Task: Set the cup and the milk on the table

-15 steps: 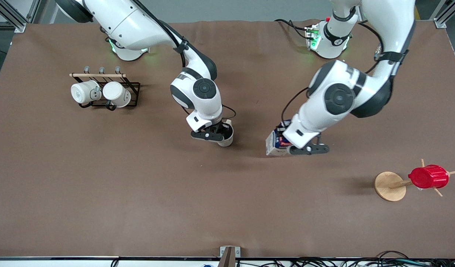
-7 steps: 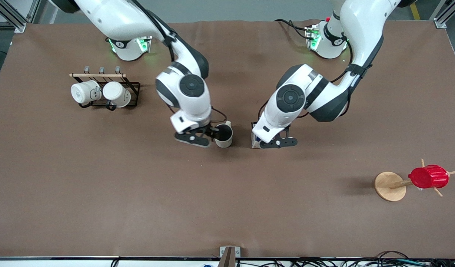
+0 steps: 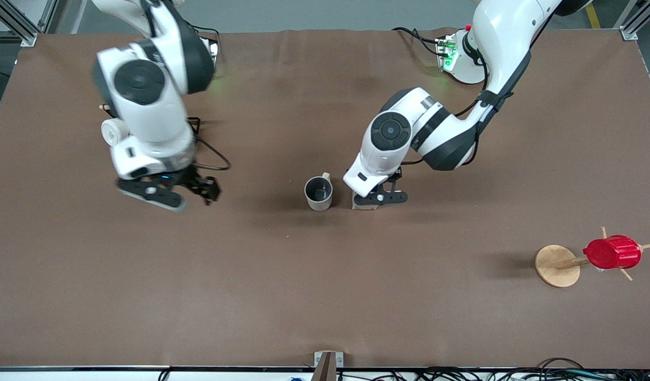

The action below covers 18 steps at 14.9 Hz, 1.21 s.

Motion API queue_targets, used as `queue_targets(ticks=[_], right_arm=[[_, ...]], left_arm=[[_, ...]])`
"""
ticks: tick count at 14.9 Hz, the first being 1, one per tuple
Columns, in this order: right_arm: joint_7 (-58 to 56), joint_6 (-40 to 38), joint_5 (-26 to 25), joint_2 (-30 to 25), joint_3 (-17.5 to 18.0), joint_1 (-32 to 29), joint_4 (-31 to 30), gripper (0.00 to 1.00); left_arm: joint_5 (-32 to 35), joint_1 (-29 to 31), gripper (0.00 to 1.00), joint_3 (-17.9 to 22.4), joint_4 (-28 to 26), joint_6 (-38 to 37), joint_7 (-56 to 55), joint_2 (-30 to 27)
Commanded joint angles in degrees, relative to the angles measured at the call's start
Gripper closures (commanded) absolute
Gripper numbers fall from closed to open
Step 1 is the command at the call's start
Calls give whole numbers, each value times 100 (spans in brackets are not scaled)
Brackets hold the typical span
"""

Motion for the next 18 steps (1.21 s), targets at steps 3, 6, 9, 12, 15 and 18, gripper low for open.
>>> queue_targets(ticks=[3, 6, 9, 12, 15, 18], right_arm=[[-2496, -531, 1056, -1120, -1438, -70, -258, 0], [-3799, -1128, 1487, -1472, -2143, -122, -74, 0], [-3995, -2095, 1656, -1246, -2180, -447, 1013, 0], [-3960, -2133, 1656, -1051, -2110, -456, 1113, 0], [-4004, -2141, 1647, -1007, -2083, -413, 1122, 0], [-3995, -2133, 1638, -1007, -2083, -377, 1113, 0]], left_arm=[[337, -55, 58, -159, 173, -98, -105, 65], [346, -55, 58, -159, 190, -63, -78, 144], [346, -55, 58, -211, 217, -54, 27, 222], [346, -55, 58, -220, 225, -54, 45, 249], [363, -55, 43, -220, 217, -54, 106, 241], [346, -46, 0, -220, 225, -54, 204, 144]])
